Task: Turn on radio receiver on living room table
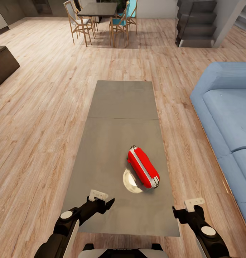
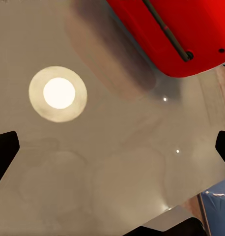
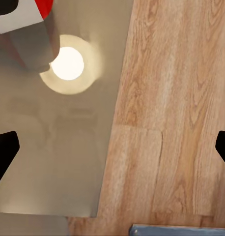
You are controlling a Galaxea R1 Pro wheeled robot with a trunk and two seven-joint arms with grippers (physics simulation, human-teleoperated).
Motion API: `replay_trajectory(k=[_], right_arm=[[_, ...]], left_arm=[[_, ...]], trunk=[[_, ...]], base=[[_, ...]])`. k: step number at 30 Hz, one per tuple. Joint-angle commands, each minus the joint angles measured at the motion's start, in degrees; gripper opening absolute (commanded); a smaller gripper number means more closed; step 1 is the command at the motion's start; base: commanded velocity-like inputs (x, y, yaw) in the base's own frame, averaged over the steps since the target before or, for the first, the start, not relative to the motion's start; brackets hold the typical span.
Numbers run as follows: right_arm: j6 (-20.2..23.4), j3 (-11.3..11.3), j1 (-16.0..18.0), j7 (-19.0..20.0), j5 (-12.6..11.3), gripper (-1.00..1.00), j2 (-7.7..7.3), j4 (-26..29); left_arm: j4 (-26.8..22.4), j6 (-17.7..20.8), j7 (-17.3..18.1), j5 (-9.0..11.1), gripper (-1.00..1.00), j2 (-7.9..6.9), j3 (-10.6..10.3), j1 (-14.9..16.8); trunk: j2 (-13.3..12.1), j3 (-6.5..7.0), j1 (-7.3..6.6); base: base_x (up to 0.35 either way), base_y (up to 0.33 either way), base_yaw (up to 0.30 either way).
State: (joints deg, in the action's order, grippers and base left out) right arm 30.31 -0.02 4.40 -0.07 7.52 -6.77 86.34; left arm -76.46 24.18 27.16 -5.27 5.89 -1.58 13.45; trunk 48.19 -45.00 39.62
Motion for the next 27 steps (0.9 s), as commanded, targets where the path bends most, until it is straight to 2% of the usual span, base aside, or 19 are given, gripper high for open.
replay_trajectory(k=[1,9,16,17,21,27], right_arm=[[0.07,0.05,0.0,-0.01,0.11,1.0,-0.03,0.05],[1.52,0.14,1.3,0.38,0.83,1.0,0.13,1.54],[3.76,2.41,3.55,0.74,1.45,1.0,0.55,1.95],[19.12,7.21,13.43,0.75,1.48,1.0,0.58,1.96],[22.57,10.0,16.18,0.88,1.44,1.0,0.68,1.98],[25.63,12.77,18.32,2.01,1.27,1.0,1.33,1.92]], left_arm=[[-0.02,0.0,0.0,0.0,1.0,0.0,0.0,0.0],[-0.01,-0.01,0.0,0.0,1.0,0.0,-0.04,0.0],[0.0,-0.01,0.01,0.0,1.0,0.0,-0.05,0.0],[0.0,-0.01,0.0,0.0,1.0,0.0,-0.07,0.0],[0.0,-0.01,0.02,0.0,1.0,0.0,-0.07,0.0],[0.0,-0.03,0.0,0.0,1.0,0.0,-0.06,0.0]], trunk=[[0.0,0.0,0.0],[0.0,0.0,0.0],[0.0,0.0,0.0],[0.0,0.0,0.0],[0.0,0.0,0.0],[0.0,0.0,0.0]], base=[[0.0,0.0,0.0],[0.0,0.0,0.0],[0.0,0.0,0.0],[0.0,0.0,0.0],[0.0,0.0,0.0],[0.0,0.0,0.0]])
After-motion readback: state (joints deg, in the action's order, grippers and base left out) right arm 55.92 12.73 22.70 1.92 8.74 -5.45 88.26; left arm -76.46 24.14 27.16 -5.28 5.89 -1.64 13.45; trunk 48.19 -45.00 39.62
